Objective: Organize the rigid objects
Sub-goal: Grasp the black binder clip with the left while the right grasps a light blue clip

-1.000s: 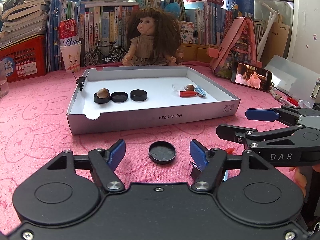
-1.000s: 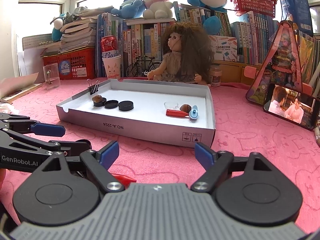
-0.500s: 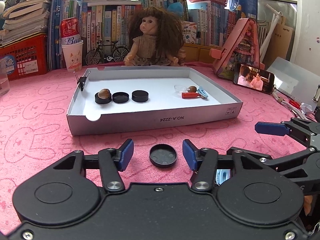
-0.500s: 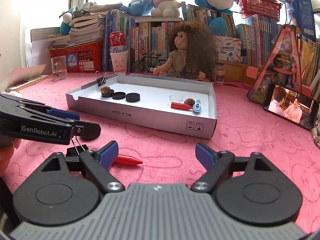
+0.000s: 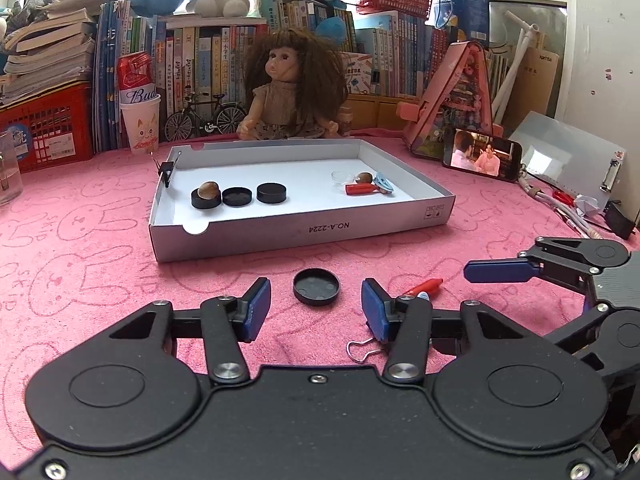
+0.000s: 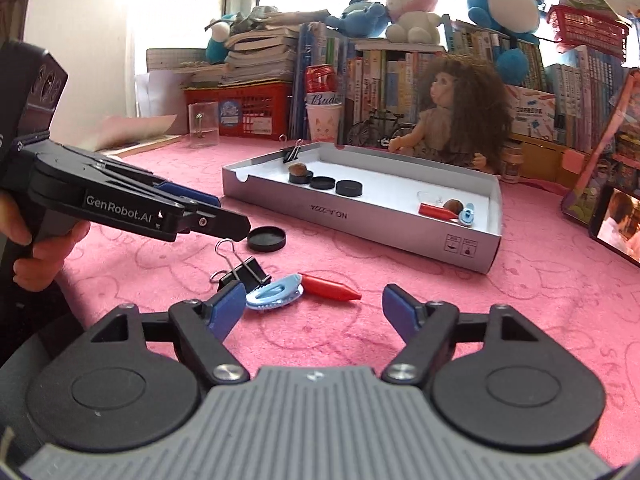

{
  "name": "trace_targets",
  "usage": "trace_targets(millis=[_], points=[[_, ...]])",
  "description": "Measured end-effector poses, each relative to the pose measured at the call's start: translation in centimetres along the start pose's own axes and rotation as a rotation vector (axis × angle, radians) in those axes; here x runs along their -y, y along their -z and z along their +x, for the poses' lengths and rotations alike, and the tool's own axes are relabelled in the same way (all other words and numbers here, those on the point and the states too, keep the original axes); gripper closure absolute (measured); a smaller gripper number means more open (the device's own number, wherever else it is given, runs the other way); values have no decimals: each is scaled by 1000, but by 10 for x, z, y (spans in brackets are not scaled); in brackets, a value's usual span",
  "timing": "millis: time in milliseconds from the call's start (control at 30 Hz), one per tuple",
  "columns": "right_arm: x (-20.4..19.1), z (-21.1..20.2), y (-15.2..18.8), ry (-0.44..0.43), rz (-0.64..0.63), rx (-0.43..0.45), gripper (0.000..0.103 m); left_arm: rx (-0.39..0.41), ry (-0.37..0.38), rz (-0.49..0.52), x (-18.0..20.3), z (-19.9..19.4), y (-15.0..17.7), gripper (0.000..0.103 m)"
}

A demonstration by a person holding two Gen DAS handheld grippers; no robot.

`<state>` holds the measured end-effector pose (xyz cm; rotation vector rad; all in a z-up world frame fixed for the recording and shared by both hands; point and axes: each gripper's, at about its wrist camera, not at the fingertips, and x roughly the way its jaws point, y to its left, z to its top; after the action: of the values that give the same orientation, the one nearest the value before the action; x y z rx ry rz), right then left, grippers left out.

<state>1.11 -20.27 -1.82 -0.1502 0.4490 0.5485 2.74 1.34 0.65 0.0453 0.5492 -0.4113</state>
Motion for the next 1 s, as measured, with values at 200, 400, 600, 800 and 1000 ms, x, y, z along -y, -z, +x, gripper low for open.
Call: trace_targets(millis=[200, 400, 600, 800, 1000], points=[[-10, 9, -2, -59, -74, -22, 32, -5, 17, 7, 6, -6, 5, 55], [-13, 16, -5, -76, -84, -17, 52, -6, 15, 2, 6, -4, 5, 55], [-9, 13, -3, 1, -57, 13, 65, -7, 17, -2, 6, -4, 6, 55], [1, 7, 0, 56, -23, 14, 65, -7, 32, -3, 10, -3, 7, 55], [11, 2, 3, 113, 21, 16, 64, -9, 49, 2, 16, 0, 8, 55]])
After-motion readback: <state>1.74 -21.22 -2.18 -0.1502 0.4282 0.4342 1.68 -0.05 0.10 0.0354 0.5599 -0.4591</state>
